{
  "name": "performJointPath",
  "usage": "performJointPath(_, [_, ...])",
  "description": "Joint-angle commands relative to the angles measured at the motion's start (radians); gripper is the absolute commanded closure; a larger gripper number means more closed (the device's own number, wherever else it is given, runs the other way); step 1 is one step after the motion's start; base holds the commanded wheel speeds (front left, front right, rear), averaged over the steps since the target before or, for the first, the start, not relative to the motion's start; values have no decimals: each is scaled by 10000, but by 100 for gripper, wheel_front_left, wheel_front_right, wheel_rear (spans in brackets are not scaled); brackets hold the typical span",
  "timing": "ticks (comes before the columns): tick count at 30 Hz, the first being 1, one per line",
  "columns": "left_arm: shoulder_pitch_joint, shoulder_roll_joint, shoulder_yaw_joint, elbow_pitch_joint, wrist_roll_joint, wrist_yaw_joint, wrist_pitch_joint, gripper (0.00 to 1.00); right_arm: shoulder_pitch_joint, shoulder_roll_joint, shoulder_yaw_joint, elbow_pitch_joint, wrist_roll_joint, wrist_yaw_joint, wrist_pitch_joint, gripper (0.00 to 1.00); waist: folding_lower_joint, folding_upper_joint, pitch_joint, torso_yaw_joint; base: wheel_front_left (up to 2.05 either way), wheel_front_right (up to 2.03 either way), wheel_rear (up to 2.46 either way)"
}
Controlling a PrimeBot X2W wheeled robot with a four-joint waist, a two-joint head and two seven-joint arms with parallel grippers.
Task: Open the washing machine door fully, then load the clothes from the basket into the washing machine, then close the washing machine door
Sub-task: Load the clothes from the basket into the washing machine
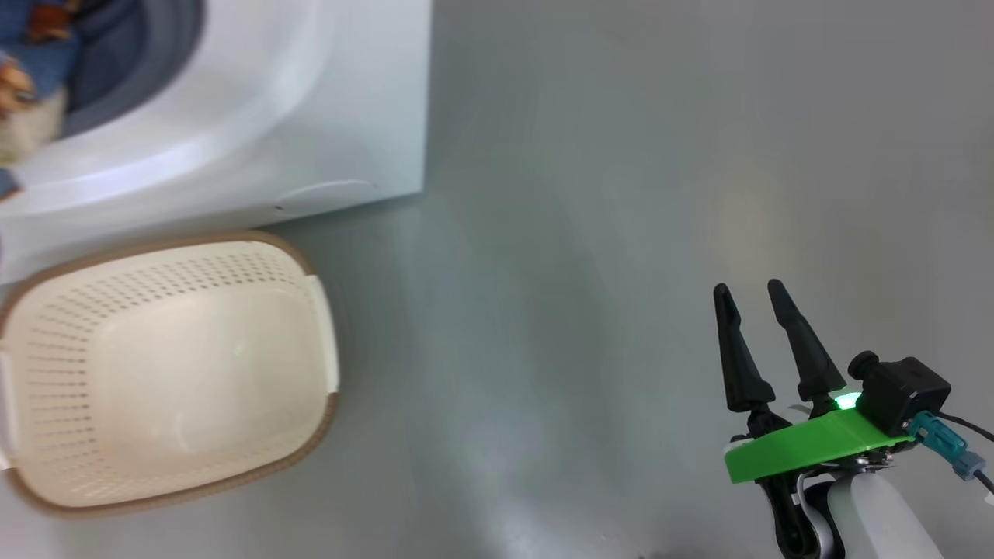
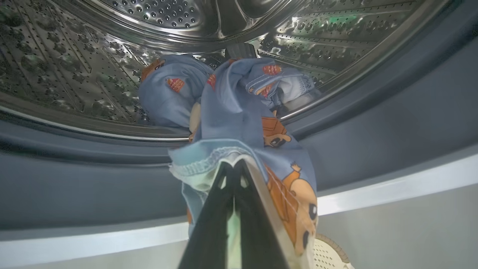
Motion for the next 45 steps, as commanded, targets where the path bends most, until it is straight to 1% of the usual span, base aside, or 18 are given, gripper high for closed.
performJointPath(1, [-224,847,294,-564,183,190,-63,100,-137,-81,280,-304,194,44,-123,0,1,0,669,-664,0,0,0])
performJointPath(2, [-298,995,493,-835,89,316,-238,100,-186,-81,332,-360,243,44,-123,0,1,0,935,-893,0,0,0])
performJointPath(3, [-331,1140,481,-971,189,364,-343,100,-213,-81,350,-382,255,44,-123,0,1,0,1074,-1005,0,0,0])
performJointPath(8, [-656,1552,908,-1493,158,617,-1216,100,-321,-81,418,-505,374,44,-123,0,1,0,1766,-1537,0,0,0])
performJointPath(12, [-1142,1951,1108,-1702,363,696,-2240,100,-381,-81,499,-674,515,44,-124,0,1,0,2332,-1929,0,0,0])
performJointPath(15, [-1591,2309,1123,-1812,725,779,-3137,100,-428,-81,575,-794,603,44,-124,0,1,0,2723,-2184,0,0,0])
performJointPath(19, [-2320,2680,1182,-1870,1157,971,-4383,100,-492,-81,601,-952,688,44,-124,0,1,0,3166,-2401,0,0,0])
performJointPath(22, [-2892,2846,1164,-1886,1423,1010,-5275,100,-525,-81,591,-968,686,44,-124,0,1,0,3387,-2481,0,0,0])
performJointPath(26, [-3441,3093,878,-1775,1996,1039,-6290,100,-588,-81,596,-993,669,44,-124,0,1,0,3537,-2524,0,0,0])
performJointPath(28, [-3505,3242,666,-1470,2249,975,-6382,100,-622,-81,639,-1026,662,44,-124,0,1,0,3574,-2558,0,0,0])
performJointPath(30, [-3466,3363,453,-981,2420,903,-6133,100,-636,-81,666,-1056,657,44,-124,0,1,0,3603,-2573,0,0,0])
performJointPath(33, [-3497,3309,487,-299,2284,974,-5706,100,-643,-81,681,-1061,662,44,-124,0,1,0,3631,-2552,0,0,0])
performJointPath(34, [-3520,3262,507,-131,2211,963,-5606,67,-647,-81,670,-1061,669,44,-124,0,1,0,3629,-2536,0,0,0])
performJointPath(35, [-3547,3197,507,10,2149,943,-5508,17,-647,-81,647,-1057,665,44,-124,0,1,0,3615,-2508,0,0,0])
performJointPath(36, [-3580,3135,485,88,2132,940,-5517,7,-643,-81,608,-1056,654,44,-124,0,1,0,3605,-2464,0,0,0])
performJointPath(37, [-3598,3023,486,178,2064,927,-5506,0,-631,-81,543,-1055,631,44,-124,0,1,0,3581,-2391,0,0,0])
performJointPath(44, [-3692,2467,409,613,1775,841,-5426,0,-636,-81,355,-1071,437,44,-124,0,1,0,3278,-2016,0,0,0])
performJointPath(45, [-3692,2467,409,613,1775,841,-5426,0,-636,-81,355,-1071,437,44,-124,0,1,0,3278,-2016,0,0,0])
